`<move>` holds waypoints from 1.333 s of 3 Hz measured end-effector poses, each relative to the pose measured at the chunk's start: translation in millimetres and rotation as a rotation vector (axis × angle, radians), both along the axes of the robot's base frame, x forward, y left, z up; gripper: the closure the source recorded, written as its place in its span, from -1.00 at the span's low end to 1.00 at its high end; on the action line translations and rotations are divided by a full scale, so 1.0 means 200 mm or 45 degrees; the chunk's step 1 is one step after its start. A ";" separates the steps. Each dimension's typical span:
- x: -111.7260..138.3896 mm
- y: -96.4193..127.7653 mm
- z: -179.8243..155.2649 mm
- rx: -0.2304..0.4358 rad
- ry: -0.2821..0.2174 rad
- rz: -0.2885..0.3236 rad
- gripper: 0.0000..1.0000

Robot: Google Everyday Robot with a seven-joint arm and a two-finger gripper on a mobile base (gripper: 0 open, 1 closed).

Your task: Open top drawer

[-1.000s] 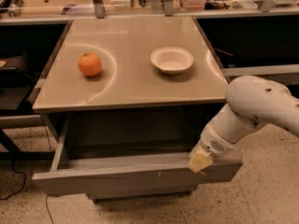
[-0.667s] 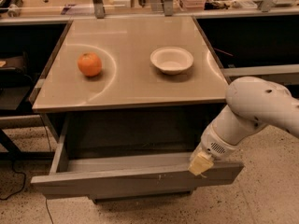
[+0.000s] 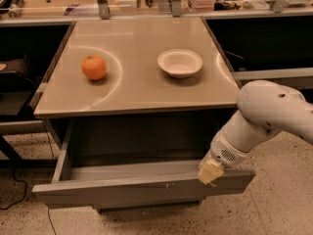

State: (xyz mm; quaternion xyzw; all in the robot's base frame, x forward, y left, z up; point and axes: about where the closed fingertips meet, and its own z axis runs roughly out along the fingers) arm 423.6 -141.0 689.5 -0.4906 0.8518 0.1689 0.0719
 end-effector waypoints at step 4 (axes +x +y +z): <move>-0.34 0.06 0.00 0.082 0.115 -0.005 1.00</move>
Offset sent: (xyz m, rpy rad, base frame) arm -0.1541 0.0156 -0.0427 0.1263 0.2722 -0.0284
